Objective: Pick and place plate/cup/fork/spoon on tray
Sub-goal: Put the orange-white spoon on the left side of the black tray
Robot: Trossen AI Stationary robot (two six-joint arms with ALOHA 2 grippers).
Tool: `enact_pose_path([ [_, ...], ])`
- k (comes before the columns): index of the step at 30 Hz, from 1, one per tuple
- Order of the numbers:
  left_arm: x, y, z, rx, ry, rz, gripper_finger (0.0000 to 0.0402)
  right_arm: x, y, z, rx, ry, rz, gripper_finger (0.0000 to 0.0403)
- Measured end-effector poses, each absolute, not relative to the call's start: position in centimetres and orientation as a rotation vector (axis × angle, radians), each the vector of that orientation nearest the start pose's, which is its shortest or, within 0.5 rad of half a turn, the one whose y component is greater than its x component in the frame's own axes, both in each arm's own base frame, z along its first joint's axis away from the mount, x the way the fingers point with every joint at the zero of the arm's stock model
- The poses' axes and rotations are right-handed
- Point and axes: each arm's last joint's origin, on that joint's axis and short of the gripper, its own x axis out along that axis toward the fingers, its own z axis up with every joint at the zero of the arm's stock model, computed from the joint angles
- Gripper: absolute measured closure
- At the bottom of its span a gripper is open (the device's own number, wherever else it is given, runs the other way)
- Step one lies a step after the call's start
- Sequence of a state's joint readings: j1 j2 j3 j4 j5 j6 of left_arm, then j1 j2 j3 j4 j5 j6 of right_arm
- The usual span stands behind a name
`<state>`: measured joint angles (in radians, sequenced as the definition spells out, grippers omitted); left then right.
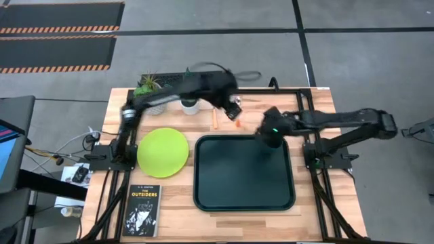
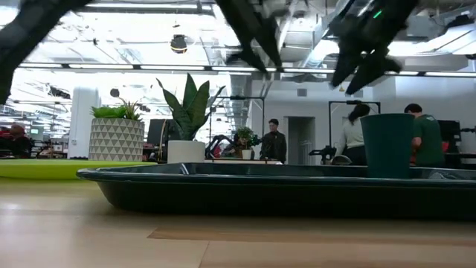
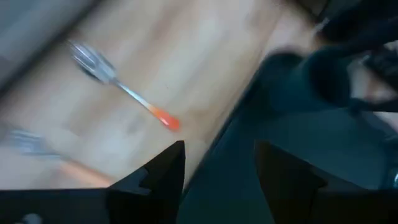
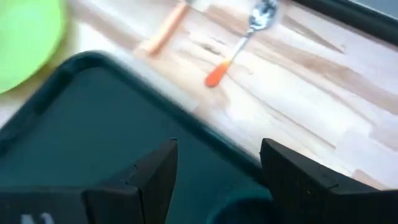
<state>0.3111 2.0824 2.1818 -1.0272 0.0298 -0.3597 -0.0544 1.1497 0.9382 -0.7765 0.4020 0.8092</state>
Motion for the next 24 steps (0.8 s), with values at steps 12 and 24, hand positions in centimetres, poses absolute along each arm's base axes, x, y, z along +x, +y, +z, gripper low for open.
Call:
enact_pose_path([
  [12, 31.6, 9.3, 45.7, -0.31, 0.652, 0.681, 0.0223, 29.4, -9.6, 19.8, 0.583, 0.815, -0.911, 0.0148],
  [24, 28.3, 8.5, 46.7, -0.302, 0.72, 0.745, 0.0223, 34.2, -15.0, 14.8, 0.625, 0.957, -1.058, 0.0149],
])
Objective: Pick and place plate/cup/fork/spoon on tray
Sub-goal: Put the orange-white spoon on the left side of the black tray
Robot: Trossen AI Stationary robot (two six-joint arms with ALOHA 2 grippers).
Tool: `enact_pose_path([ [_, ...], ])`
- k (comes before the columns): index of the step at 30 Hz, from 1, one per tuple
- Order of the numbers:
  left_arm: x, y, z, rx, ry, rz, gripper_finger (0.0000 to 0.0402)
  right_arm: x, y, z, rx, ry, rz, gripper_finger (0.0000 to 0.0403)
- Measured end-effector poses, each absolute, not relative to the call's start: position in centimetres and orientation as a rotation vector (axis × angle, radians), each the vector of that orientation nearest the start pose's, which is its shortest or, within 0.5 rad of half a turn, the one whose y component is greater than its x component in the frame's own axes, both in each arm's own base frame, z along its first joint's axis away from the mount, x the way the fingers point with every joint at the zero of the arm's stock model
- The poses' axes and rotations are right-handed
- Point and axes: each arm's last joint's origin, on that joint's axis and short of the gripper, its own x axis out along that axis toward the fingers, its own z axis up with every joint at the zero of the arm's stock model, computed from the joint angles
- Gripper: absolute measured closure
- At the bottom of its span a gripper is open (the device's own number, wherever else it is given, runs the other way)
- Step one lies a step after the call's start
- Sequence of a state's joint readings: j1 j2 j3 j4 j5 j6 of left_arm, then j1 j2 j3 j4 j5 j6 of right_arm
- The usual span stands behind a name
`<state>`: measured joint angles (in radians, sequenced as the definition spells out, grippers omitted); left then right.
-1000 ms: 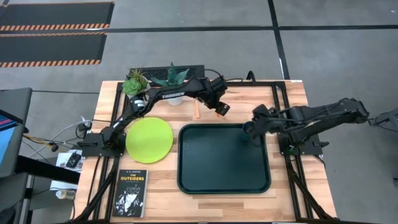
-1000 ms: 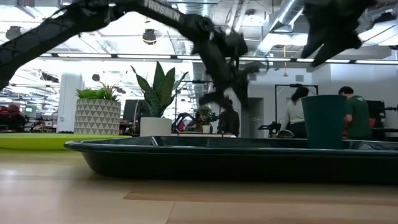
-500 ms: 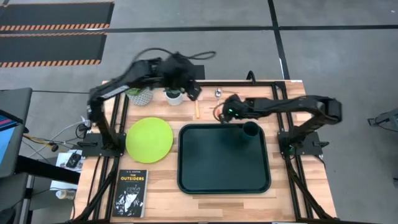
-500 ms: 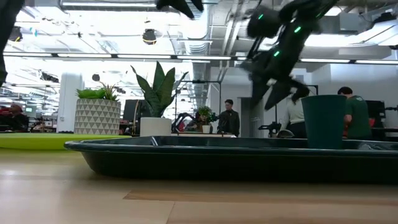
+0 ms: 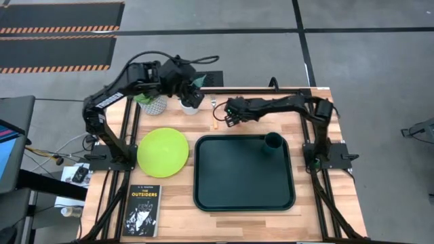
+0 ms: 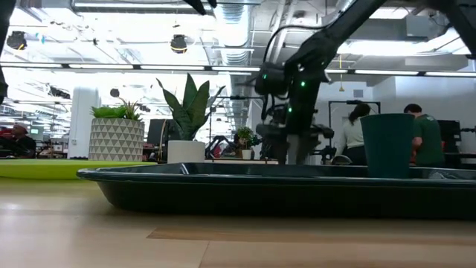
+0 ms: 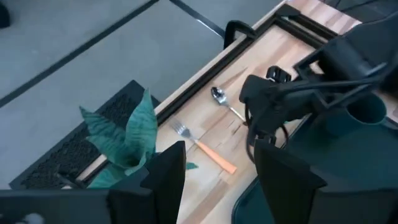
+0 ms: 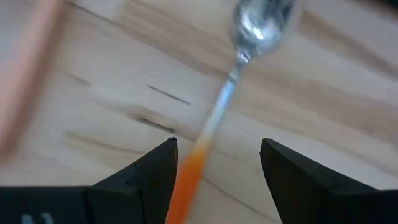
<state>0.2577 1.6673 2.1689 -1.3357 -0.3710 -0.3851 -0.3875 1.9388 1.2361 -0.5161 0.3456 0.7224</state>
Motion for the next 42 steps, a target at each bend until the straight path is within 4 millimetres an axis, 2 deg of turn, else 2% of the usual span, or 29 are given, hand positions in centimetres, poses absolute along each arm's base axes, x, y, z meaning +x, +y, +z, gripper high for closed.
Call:
enact_pose_path([
  [7, 28.2, 8.5, 46.5, -0.281, 0.743, 0.742, 0.0223, 34.3, -16.0, 13.1, 0.723, 0.992, -1.047, 0.0149],
  [10, 28.2, 8.5, 46.5, -0.263, 0.748, 0.741, 0.0223, 34.3, -16.2, 12.5, 0.753, 1.013, -1.036, 0.0168],
  [13, 28.2, 8.5, 46.5, -0.249, 0.752, 0.736, 0.0223, 34.3, -16.3, 11.8, 0.795, 1.042, -1.024, 0.0225],
  [19, 28.2, 8.5, 46.5, -0.241, 0.754, 0.732, 0.0223, 34.4, -15.8, 11.6, 0.77, 1.057, -1.015, 0.0355],
  [22, 28.2, 8.5, 46.5, -0.228, 0.759, 0.727, 0.0223, 34.4, -15.8, 11.9, 0.758, 1.066, -0.99, 0.0393],
  [33, 28.4, 8.6, 46.7, -0.192, 0.744, 0.707, 0.0223, 33.1, -15.0, 14.3, 0.782, 1.116, -0.951, 0.04],
  [39, 28.4, 8.6, 46.7, -0.2, 0.744, 0.702, 0.0223, 32.6, -14.6, 16.6, 0.786, 1.085, -0.935, 0.0389],
  [42, 28.4, 8.6, 46.7, -0.199, 0.744, 0.702, 0.0223, 32.4, -14.2, 16.8, 0.74, 1.113, -0.939, 0.0391],
])
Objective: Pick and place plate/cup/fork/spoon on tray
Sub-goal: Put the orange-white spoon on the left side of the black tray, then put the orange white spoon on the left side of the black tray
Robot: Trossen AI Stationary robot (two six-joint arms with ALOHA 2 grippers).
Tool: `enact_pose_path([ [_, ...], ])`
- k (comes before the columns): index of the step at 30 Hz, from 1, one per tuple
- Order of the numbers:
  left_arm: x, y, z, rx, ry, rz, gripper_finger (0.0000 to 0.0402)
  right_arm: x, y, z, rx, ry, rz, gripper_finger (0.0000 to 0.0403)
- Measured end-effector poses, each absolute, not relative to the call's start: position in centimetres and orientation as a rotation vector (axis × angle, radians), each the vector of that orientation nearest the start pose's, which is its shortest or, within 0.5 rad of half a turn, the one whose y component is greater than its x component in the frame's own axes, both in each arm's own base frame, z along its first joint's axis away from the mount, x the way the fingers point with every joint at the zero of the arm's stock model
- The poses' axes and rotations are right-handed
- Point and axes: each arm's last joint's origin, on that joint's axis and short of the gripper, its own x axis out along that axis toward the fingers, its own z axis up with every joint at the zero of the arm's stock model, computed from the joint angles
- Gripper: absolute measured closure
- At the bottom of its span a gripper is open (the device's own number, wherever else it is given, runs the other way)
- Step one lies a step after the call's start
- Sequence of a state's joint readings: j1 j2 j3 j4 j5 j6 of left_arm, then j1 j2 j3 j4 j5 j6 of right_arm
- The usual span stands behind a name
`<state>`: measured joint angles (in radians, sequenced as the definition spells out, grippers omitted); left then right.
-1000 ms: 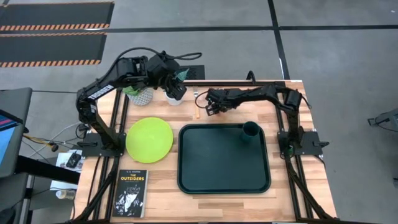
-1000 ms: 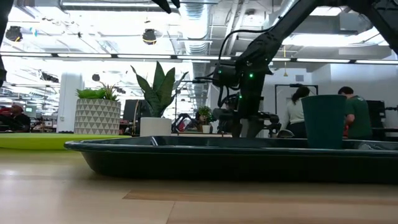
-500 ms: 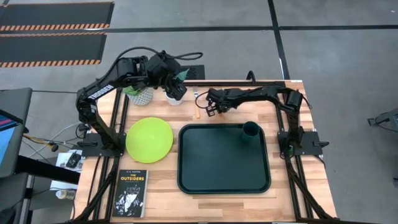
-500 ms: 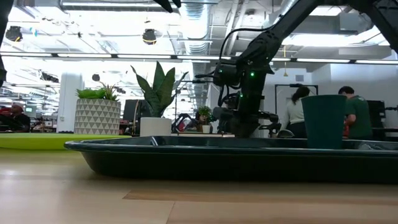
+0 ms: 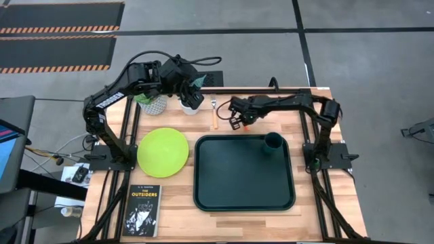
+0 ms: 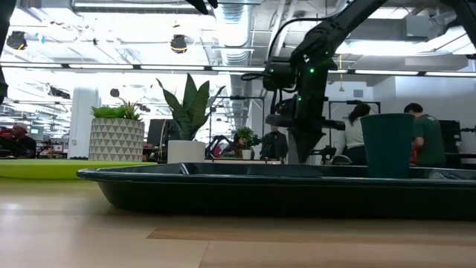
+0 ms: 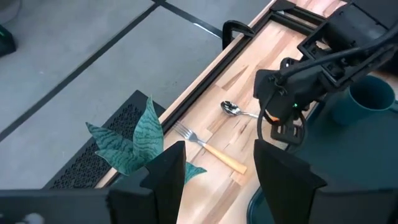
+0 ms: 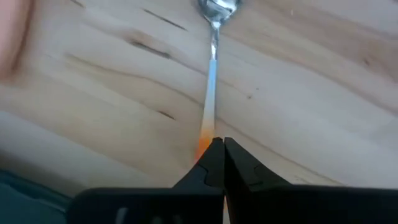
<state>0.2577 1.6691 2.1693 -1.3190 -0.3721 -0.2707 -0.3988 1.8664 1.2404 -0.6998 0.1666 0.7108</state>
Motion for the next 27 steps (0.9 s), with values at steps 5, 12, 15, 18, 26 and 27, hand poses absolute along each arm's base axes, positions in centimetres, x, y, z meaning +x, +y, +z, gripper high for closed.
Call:
enact_pose_path([
  [5, 28.4, 8.6, 46.7, -0.203, 0.742, 0.704, 0.0223, 33.1, -14.6, 16.7, 0.669, 1.061, -0.908, 0.0362],
  [12, 28.4, 8.6, 46.7, -0.208, 0.74, 0.708, 0.0223, 34.4, -16.2, 16.1, 0.523, 0.898, -1.01, 0.0235],
  [15, 28.4, 8.6, 46.7, -0.207, 0.74, 0.709, 0.0223, 34.5, -16.4, 14.9, 0.486, 0.932, -1.022, 0.0201],
  [18, 28.4, 8.7, 46.7, -0.206, 0.74, 0.713, 0.0223, 34.7, -16.2, 13.2, 0.487, 0.975, -1.032, 0.0184],
  [26, 28.4, 8.9, 46.7, -0.193, 0.747, 0.717, 0.0223, 35.0, -15.5, 11.1, 0.513, 1.007, -1.08, 0.0215],
  [27, 28.3, 9.1, 46.7, -0.191, 0.748, 0.72, 0.0223, 34.9, -15.5, 10.8, 0.526, 1.004, -1.09, 0.0236],
])
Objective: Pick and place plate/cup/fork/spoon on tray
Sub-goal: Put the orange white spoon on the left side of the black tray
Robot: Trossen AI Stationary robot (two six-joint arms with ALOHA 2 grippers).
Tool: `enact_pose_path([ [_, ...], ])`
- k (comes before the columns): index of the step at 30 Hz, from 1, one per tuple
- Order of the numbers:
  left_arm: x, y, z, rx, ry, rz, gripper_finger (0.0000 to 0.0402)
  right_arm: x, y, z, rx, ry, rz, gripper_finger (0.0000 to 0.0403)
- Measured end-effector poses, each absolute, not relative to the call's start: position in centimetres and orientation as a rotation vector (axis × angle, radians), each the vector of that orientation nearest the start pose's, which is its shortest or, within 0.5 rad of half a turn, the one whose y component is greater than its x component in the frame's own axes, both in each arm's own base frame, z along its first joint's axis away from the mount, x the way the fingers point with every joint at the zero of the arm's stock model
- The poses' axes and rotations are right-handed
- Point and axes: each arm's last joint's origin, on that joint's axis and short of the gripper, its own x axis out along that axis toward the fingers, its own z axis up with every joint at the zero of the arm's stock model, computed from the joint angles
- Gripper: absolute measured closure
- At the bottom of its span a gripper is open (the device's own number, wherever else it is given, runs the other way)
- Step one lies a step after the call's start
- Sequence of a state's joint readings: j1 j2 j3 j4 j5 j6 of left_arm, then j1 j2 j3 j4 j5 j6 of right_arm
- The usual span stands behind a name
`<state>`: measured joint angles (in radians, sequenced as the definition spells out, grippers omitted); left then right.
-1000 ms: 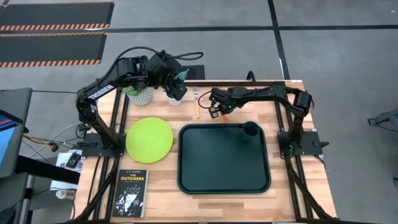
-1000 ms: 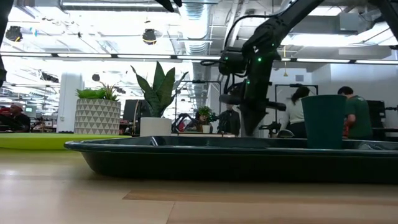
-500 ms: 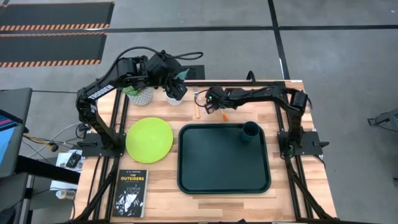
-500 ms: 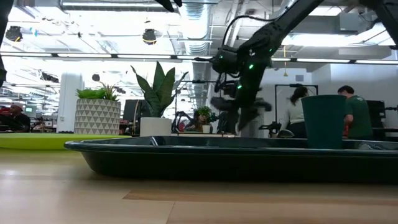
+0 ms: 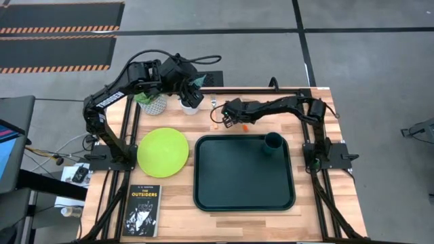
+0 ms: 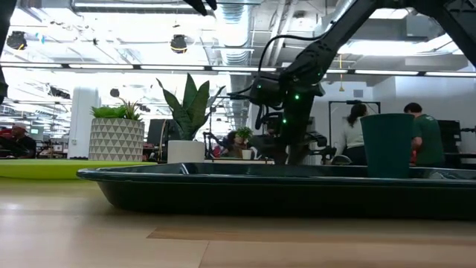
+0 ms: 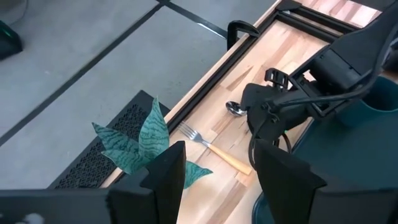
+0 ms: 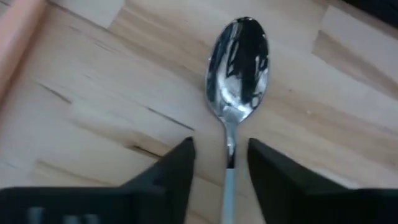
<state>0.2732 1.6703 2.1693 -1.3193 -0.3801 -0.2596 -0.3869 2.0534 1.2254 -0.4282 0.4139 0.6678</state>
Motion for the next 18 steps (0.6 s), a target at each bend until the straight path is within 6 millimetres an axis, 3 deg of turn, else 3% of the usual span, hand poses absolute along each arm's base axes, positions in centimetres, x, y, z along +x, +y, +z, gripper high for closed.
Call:
enact_pose_path([
  [6, 28.2, 9.4, 46.7, -0.178, 0.754, 0.725, 0.0223, 34.7, -14.8, 10.2, 0.533, 1.018, -1.063, 0.0382],
  [12, 28.2, 9.6, 46.7, -0.168, 0.757, 0.725, 0.0223, 34.6, -14.7, 10.8, 0.563, 1.01, -1.046, 0.0385],
  [18, 28.2, 9.6, 46.7, -0.138, 0.769, 0.711, 0.0223, 33.8, -14.7, 12.7, 0.59, 1.009, -1.03, 0.0393],
])
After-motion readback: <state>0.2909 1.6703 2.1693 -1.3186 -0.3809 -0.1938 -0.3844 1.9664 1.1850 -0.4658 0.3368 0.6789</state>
